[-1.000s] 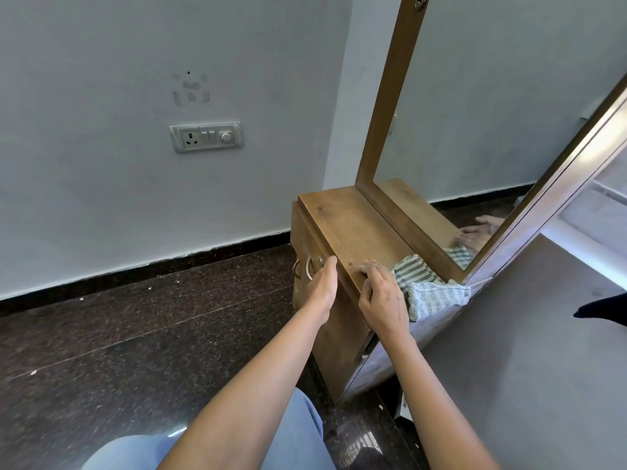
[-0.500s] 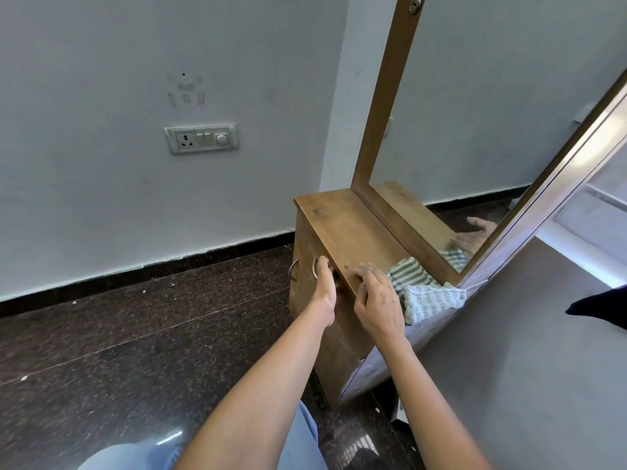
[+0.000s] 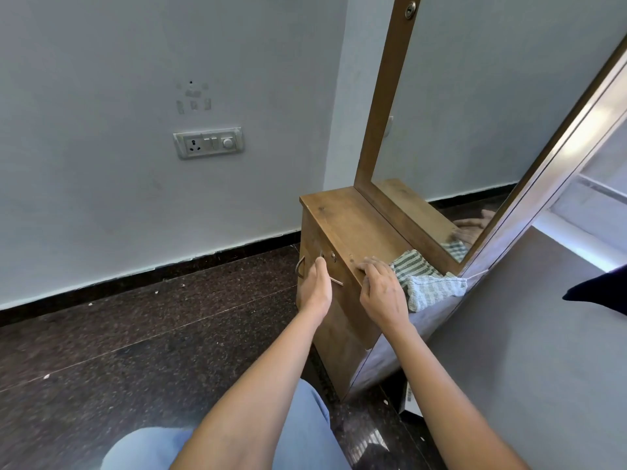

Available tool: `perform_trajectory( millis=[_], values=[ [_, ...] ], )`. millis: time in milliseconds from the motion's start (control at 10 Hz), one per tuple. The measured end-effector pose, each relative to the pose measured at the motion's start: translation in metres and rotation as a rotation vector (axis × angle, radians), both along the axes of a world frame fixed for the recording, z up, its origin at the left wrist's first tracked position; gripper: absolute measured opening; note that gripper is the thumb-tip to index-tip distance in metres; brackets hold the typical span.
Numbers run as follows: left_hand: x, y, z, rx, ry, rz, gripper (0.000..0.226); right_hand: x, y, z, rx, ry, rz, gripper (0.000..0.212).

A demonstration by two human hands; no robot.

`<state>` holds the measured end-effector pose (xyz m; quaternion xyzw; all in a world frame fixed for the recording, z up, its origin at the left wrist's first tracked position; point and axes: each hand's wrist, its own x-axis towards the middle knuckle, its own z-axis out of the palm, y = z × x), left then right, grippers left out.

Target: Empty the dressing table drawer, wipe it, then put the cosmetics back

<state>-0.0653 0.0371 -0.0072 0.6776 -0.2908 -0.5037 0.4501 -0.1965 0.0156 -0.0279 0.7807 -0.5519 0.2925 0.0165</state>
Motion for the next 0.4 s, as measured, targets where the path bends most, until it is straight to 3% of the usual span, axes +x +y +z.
perform_trajectory(
  millis=[200, 300, 400],
  values=[
    [0.073, 0.021, 0.012, -0.208, -0.6, -0.146, 0.059, 0.011, 0.0, 0.003, 0.032, 0.072, -0.045, 0.02],
    [0.112, 0.035, 0.03, -0.279, -0.89, -0.089, 0.06, 0.037, 0.009, 0.016, 0.06, 0.058, 0.012, 0.035],
    [0.144, 0.046, 0.052, -0.33, -1.061, 0.068, 0.063, 0.071, 0.012, 0.039, 0.048, 0.011, 0.072, 0.041]
  ],
)
